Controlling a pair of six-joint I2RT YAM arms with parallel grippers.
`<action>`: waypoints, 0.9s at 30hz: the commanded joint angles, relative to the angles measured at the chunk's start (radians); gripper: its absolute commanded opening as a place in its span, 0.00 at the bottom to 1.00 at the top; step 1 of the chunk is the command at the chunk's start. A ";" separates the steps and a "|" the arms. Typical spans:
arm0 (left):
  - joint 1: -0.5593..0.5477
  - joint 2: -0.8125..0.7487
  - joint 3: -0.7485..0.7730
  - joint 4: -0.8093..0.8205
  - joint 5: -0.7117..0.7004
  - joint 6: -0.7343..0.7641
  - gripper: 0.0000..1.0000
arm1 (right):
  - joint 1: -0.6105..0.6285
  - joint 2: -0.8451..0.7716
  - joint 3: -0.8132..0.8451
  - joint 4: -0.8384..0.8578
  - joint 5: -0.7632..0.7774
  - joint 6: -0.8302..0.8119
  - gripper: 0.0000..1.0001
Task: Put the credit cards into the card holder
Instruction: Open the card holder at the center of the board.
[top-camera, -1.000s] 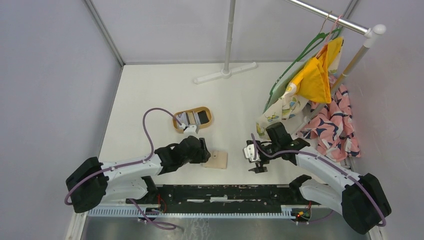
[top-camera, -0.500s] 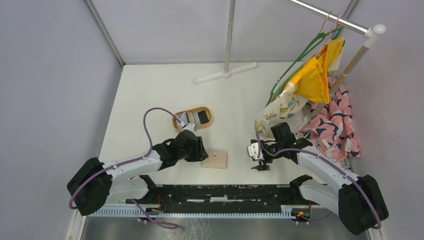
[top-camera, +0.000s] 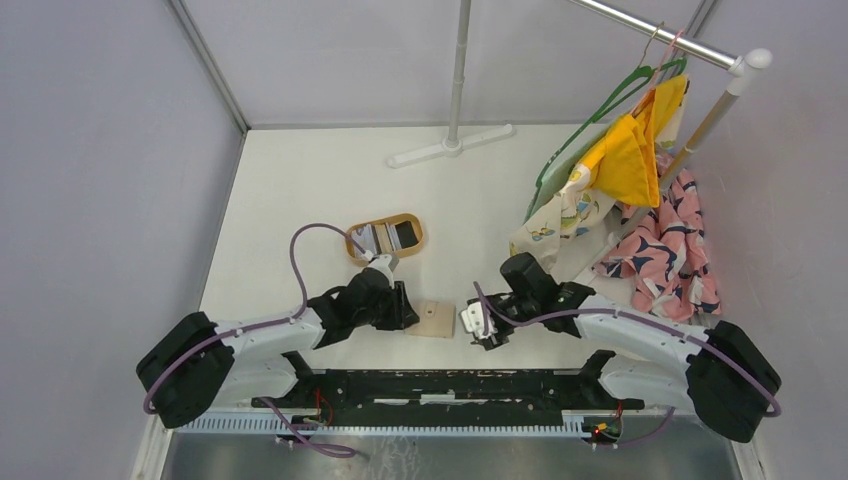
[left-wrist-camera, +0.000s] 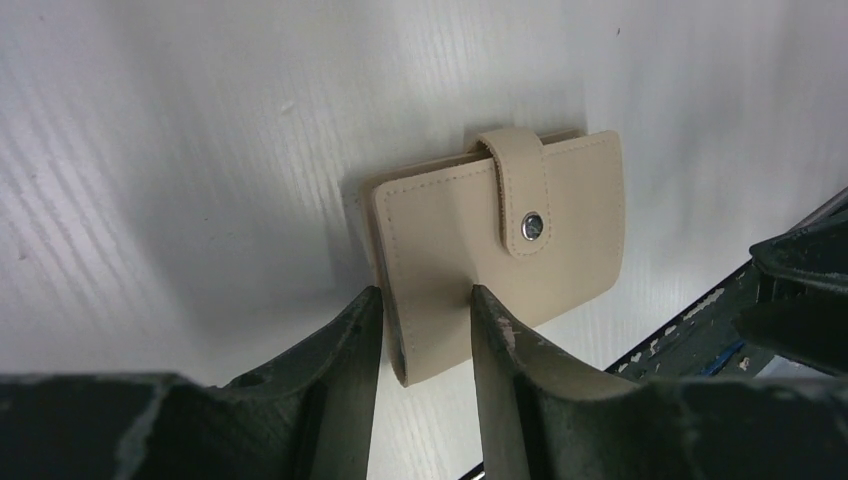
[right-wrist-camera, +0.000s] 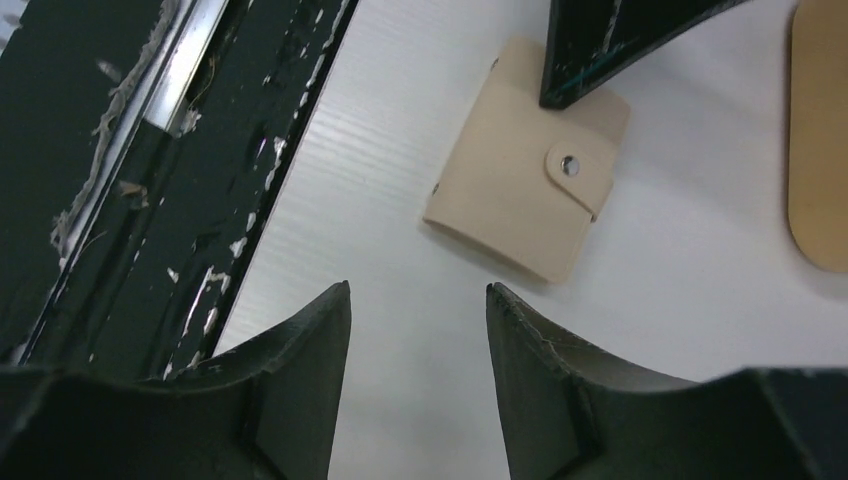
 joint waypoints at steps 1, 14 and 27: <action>-0.021 0.058 0.019 0.127 0.049 0.052 0.44 | 0.085 0.087 0.099 0.117 0.146 0.125 0.56; -0.068 0.213 0.067 0.293 0.093 0.108 0.02 | 0.093 0.217 0.116 0.170 0.224 0.233 0.54; -0.148 0.248 0.031 0.478 0.146 0.064 0.02 | 0.090 0.295 0.129 0.176 0.309 0.266 0.52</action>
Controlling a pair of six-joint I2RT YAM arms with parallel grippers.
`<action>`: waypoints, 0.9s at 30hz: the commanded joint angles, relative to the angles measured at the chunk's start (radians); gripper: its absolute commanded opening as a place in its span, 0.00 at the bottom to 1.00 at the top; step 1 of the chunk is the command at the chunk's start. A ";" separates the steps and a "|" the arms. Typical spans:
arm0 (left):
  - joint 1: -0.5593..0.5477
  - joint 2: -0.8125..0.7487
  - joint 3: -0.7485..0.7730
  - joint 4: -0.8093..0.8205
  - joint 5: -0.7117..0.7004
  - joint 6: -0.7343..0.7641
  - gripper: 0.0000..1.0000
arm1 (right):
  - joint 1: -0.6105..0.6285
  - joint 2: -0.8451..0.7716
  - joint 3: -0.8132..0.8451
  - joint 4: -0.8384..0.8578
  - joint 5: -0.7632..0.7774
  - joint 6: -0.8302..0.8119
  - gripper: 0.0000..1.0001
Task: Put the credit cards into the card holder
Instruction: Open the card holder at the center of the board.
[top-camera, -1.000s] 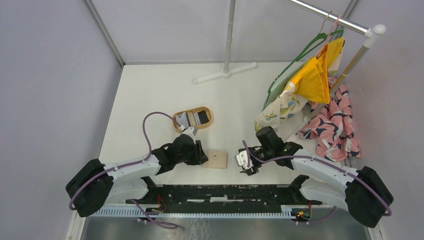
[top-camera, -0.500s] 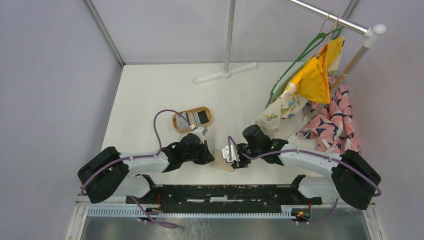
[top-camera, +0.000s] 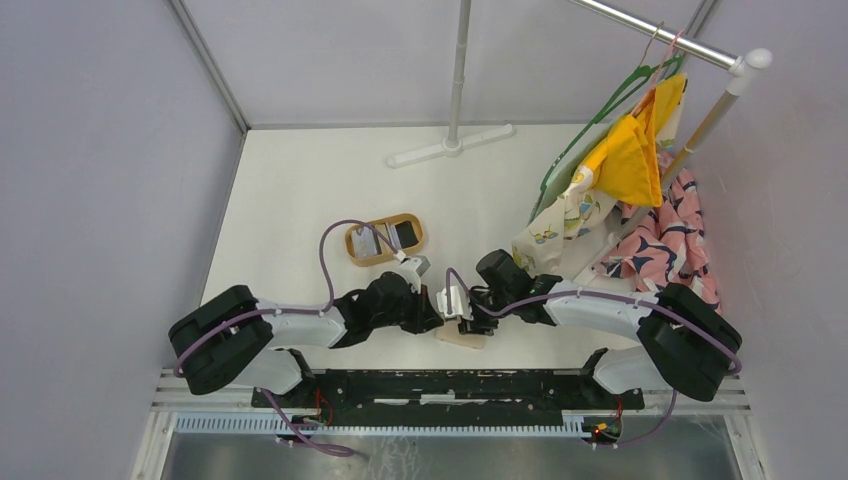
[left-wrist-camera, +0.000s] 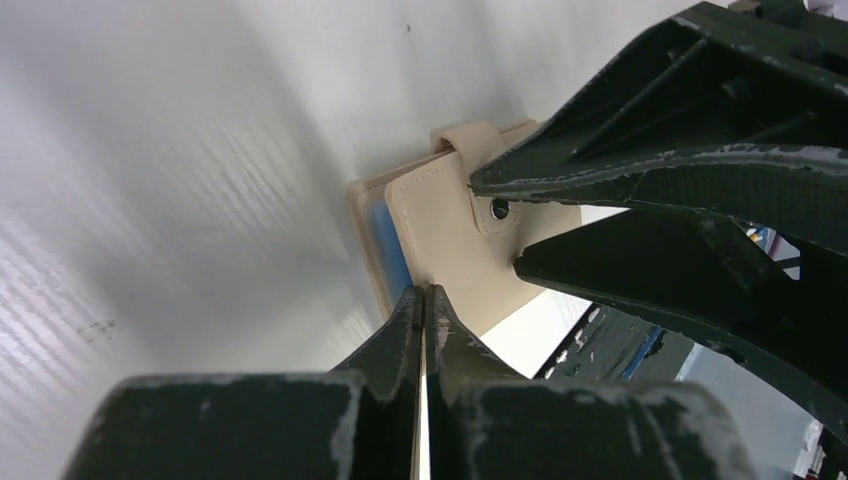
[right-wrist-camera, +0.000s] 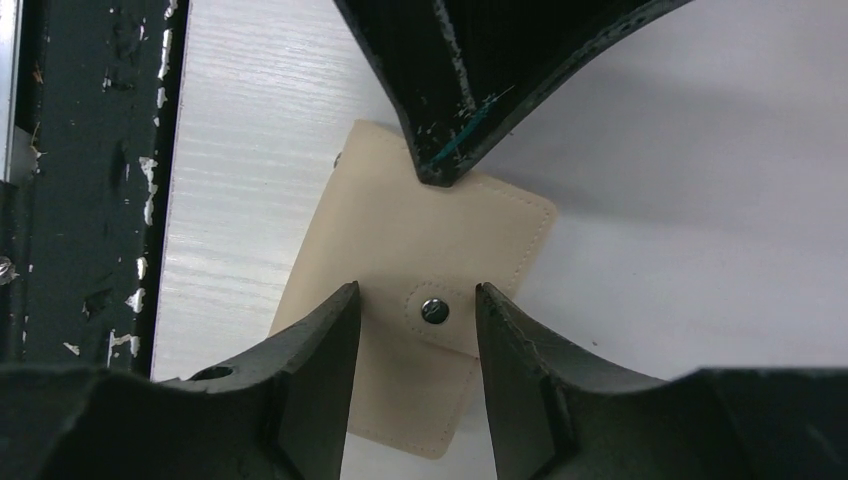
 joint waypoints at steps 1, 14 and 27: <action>-0.031 0.010 0.002 0.101 0.037 0.011 0.02 | -0.002 0.013 0.033 0.030 0.079 0.011 0.51; -0.033 -0.007 -0.047 0.129 0.006 0.005 0.02 | -0.003 -0.002 0.013 0.003 0.216 -0.061 0.16; -0.033 0.081 -0.046 0.124 -0.035 0.037 0.02 | -0.114 -0.148 -0.024 0.075 0.112 0.036 0.00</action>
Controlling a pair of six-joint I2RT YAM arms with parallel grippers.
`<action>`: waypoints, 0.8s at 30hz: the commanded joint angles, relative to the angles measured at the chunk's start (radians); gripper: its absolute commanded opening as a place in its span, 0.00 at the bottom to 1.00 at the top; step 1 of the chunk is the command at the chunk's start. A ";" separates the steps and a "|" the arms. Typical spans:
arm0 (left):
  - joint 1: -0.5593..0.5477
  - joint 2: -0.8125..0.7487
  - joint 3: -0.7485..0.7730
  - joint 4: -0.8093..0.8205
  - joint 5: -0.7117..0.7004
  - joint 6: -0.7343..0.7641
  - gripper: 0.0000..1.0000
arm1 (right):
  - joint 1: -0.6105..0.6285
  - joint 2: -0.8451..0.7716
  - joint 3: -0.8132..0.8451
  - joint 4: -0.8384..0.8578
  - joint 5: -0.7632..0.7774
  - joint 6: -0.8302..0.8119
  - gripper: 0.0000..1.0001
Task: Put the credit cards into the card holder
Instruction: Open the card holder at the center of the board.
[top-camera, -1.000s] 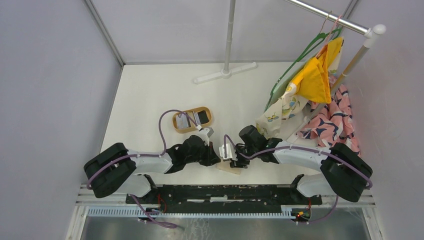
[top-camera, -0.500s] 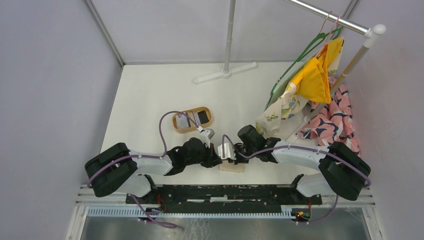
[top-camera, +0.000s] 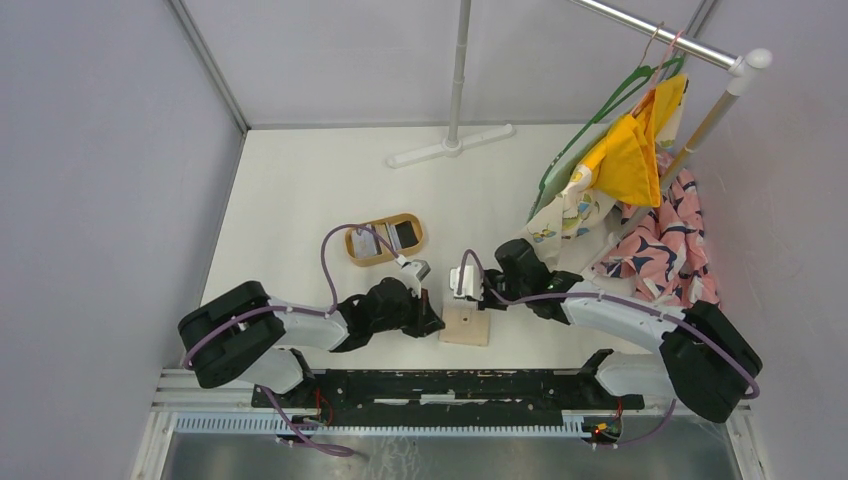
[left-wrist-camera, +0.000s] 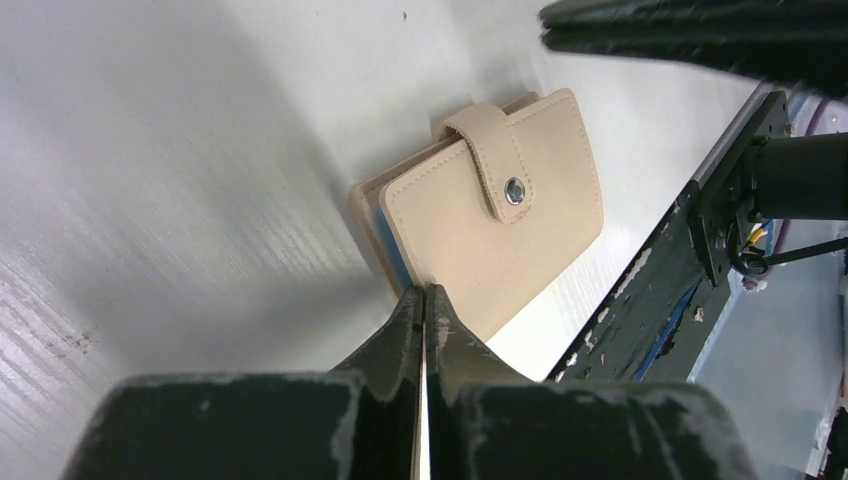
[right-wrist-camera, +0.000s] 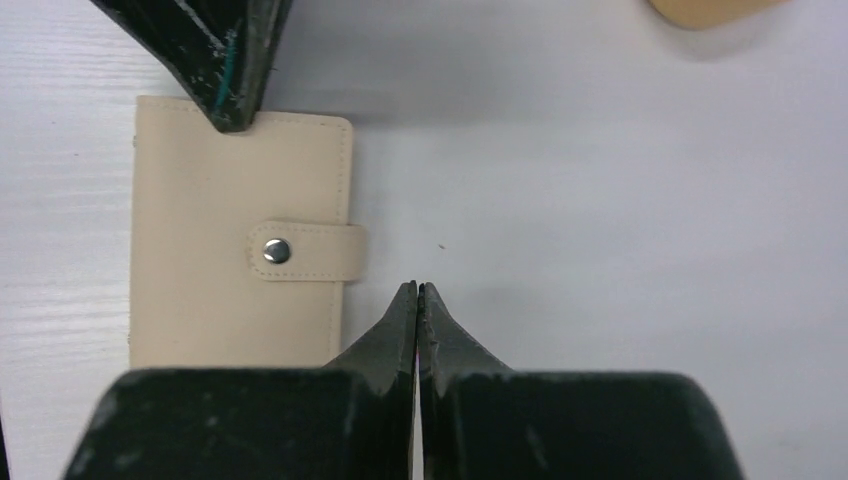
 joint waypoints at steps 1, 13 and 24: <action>-0.008 0.029 0.001 0.004 -0.016 0.036 0.02 | -0.032 -0.059 -0.014 0.023 -0.091 -0.006 0.00; -0.009 -0.002 -0.017 0.079 0.027 -0.017 0.02 | 0.077 0.055 0.018 -0.108 -0.133 -0.154 0.47; -0.011 0.040 -0.029 0.157 0.090 -0.009 0.02 | 0.082 0.121 0.034 -0.082 -0.009 -0.097 0.51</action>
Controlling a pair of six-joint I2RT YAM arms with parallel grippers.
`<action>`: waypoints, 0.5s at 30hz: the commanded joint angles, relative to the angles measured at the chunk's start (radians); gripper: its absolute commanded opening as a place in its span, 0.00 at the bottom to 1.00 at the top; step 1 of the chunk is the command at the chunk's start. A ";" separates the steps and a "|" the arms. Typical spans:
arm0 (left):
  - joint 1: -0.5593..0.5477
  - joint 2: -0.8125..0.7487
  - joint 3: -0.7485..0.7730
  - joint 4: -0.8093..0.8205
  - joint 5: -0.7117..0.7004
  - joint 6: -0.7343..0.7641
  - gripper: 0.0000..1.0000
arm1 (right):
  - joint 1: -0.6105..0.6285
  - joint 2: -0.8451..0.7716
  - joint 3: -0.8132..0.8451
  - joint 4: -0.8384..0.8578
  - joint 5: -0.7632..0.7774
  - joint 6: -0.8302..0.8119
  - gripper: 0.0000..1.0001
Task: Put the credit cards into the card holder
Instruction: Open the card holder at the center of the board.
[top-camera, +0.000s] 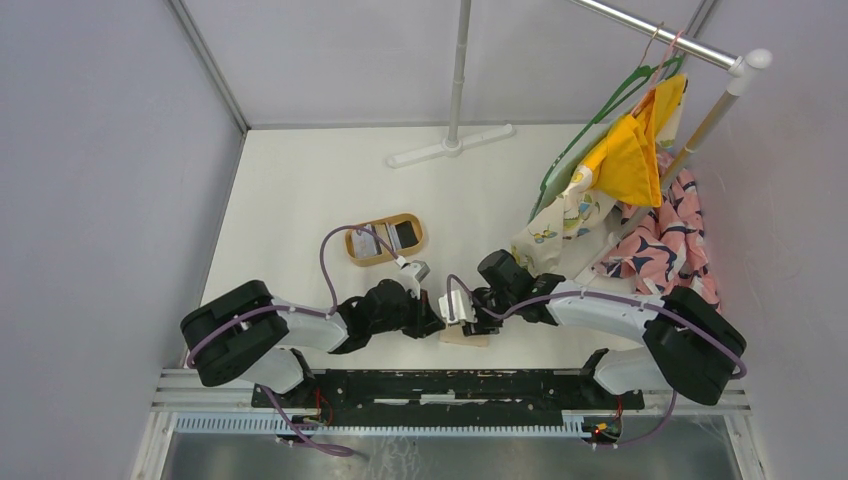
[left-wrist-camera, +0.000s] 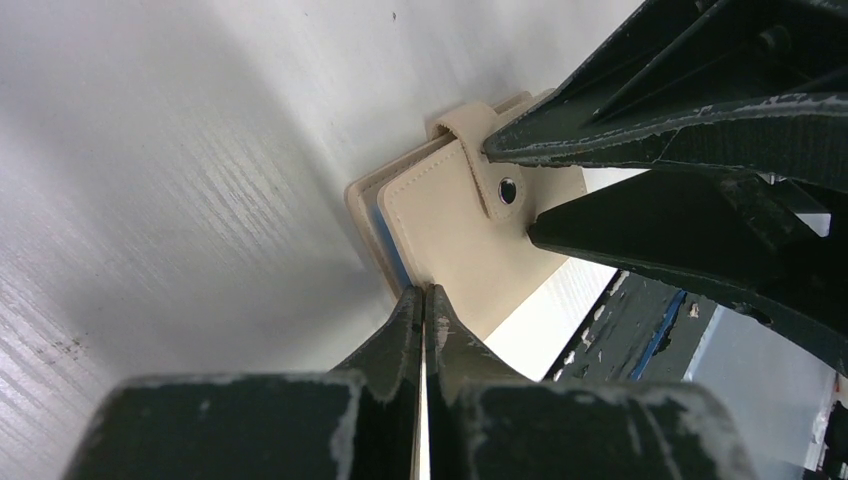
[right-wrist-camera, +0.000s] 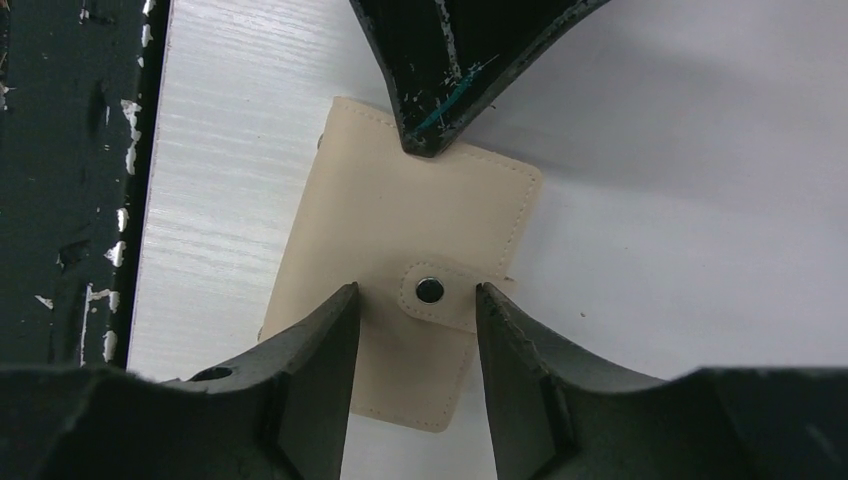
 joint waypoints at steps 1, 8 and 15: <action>-0.011 0.033 -0.008 0.100 0.073 -0.008 0.02 | 0.006 0.069 0.022 0.010 0.096 0.010 0.47; -0.019 0.035 -0.013 0.116 0.077 -0.001 0.02 | 0.008 0.122 0.039 -0.005 0.129 0.038 0.28; -0.021 0.024 -0.017 0.062 0.044 0.019 0.02 | 0.009 0.113 0.033 0.028 0.204 0.064 0.13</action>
